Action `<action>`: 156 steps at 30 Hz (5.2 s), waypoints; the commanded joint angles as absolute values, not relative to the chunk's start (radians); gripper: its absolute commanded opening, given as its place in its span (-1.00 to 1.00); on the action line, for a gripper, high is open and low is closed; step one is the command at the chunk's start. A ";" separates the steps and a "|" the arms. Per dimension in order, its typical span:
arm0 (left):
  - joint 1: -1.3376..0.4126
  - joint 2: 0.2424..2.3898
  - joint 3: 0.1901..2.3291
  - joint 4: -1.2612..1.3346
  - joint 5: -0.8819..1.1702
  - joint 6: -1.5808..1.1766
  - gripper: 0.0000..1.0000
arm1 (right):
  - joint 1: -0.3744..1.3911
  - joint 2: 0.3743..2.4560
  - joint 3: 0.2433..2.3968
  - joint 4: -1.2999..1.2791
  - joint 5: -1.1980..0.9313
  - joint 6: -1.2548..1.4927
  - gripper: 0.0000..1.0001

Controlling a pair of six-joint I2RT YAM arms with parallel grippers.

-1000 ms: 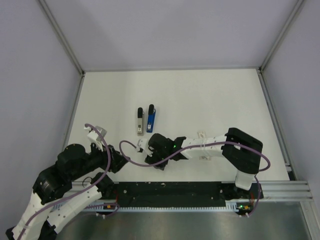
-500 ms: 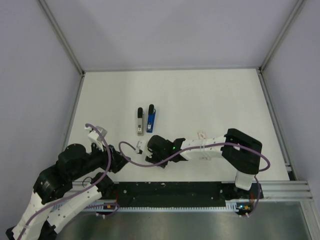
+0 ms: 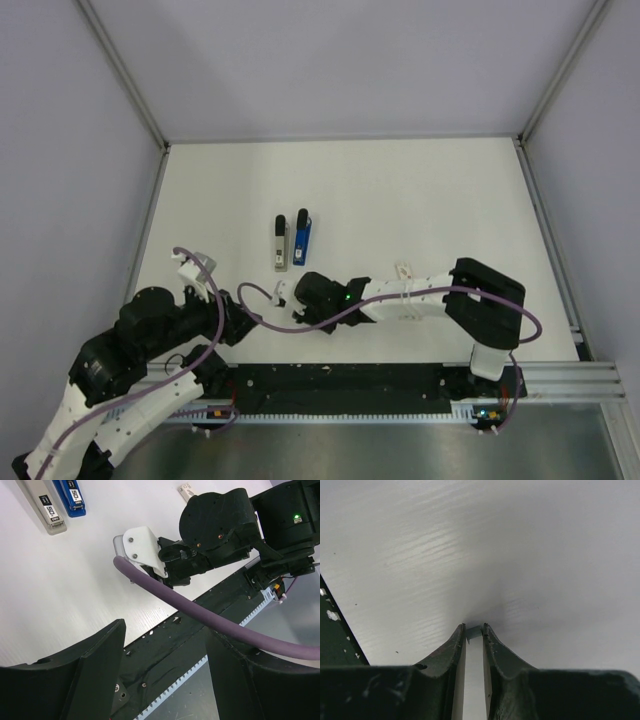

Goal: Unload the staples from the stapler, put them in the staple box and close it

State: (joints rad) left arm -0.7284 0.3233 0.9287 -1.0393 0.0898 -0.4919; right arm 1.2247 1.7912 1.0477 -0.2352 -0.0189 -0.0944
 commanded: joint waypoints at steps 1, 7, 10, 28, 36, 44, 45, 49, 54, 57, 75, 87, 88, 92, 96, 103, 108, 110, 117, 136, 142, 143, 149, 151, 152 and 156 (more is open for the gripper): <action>-0.732 0.345 0.919 -0.956 0.104 -0.479 0.40 | 1.247 1.740 1.043 -0.316 0.109 -0.051 -0.75; -0.732 0.359 0.916 -0.917 0.138 -0.454 0.40 | 1.164 1.629 1.045 -0.417 0.176 0.118 -0.75; -0.732 0.374 0.911 -0.897 0.144 -0.445 0.40 | 1.123 1.534 1.025 -0.454 0.195 0.196 -0.75; -0.732 0.571 0.824 -0.661 0.230 -0.390 0.39 | 0.801 1.022 0.715 -0.675 0.371 0.633 -0.67; -0.732 0.620 0.802 -0.604 0.256 -0.382 0.39 | 0.793 0.947 0.650 -0.730 0.353 0.724 -0.70; -0.732 0.643 0.793 -0.581 0.270 -0.371 0.39 | 0.793 0.937 0.591 -0.729 0.321 0.795 -0.69; -0.732 0.643 0.793 -0.581 0.270 -0.368 0.39 | 0.795 0.939 0.581 -0.724 0.316 0.799 -0.67; -0.732 0.653 0.790 -0.575 0.265 -0.359 0.40 | 0.793 0.951 0.568 -0.707 0.313 0.811 -0.66; -0.732 0.666 0.782 -0.565 0.273 -0.354 0.39 | 0.793 0.979 0.568 -0.687 0.305 0.811 -0.62; -0.732 0.670 0.781 -0.560 0.275 -0.350 0.39 | 0.793 0.994 0.566 -0.673 0.301 0.811 -0.60; -0.732 0.673 0.775 -0.557 0.270 -0.336 0.40 | 0.793 1.071 0.594 -0.641 0.360 0.825 -0.46; -0.732 0.690 0.787 -0.557 0.279 -0.331 0.40 | 0.795 1.062 0.667 -0.647 0.403 0.795 -0.35; -0.732 0.693 0.787 -0.555 0.279 -0.331 0.40 | 0.793 1.066 0.687 -0.652 0.408 0.782 -0.33; -0.732 0.699 0.793 -0.557 0.285 -0.339 0.40 | 0.787 1.104 0.770 -0.657 0.419 0.739 -0.25; -0.732 0.712 0.784 -0.532 0.288 -0.345 0.40 | 0.755 1.140 0.808 -0.652 0.442 0.700 -0.13; -0.732 0.807 0.756 -0.384 0.299 -0.356 0.40 | 0.628 1.178 0.804 -0.568 0.410 0.658 -0.07; -0.732 0.888 0.778 -0.334 0.314 -0.379 0.40 | 0.571 1.279 0.828 -0.491 0.394 0.647 0.02; -0.732 0.903 0.781 -0.319 0.325 -0.388 0.40 | 0.534 1.314 0.834 -0.457 0.374 0.640 0.03; -0.733 0.907 0.772 -0.321 0.337 -0.390 0.40 | 0.423 1.397 0.834 -0.371 0.347 0.640 -0.02; -0.733 0.905 0.759 -0.336 0.339 -0.365 0.40 | 0.466 1.508 0.890 -0.305 0.155 0.425 0.26; -0.733 0.902 0.756 -0.337 0.344 -0.364 0.40 | 0.523 1.546 0.913 -0.345 0.175 0.359 0.26; -0.733 0.902 0.756 -0.337 0.344 -0.364 0.40 | 0.529 1.551 0.913 -0.348 0.178 0.356 0.26; -0.733 0.897 0.753 -0.344 0.344 -0.364 0.40 | 0.557 1.581 0.917 -0.373 0.213 0.345 0.26; -0.733 0.897 0.755 -0.344 0.344 -0.364 0.40 | 0.560 1.583 0.919 -0.379 0.221 0.350 0.26; -0.733 0.897 0.753 -0.344 0.344 -0.364 0.40 | 0.560 1.582 0.919 -0.383 0.228 0.350 0.25; -0.733 0.900 0.755 -0.344 0.345 -0.362 0.40 | 0.563 1.580 0.925 -0.397 0.241 0.365 0.22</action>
State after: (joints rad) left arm -0.7284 0.9138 0.7582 -0.3752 0.3256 -0.3767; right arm 0.5499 1.5814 0.8719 -0.3859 0.2024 0.3622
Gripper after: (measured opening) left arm 0.701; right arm 0.621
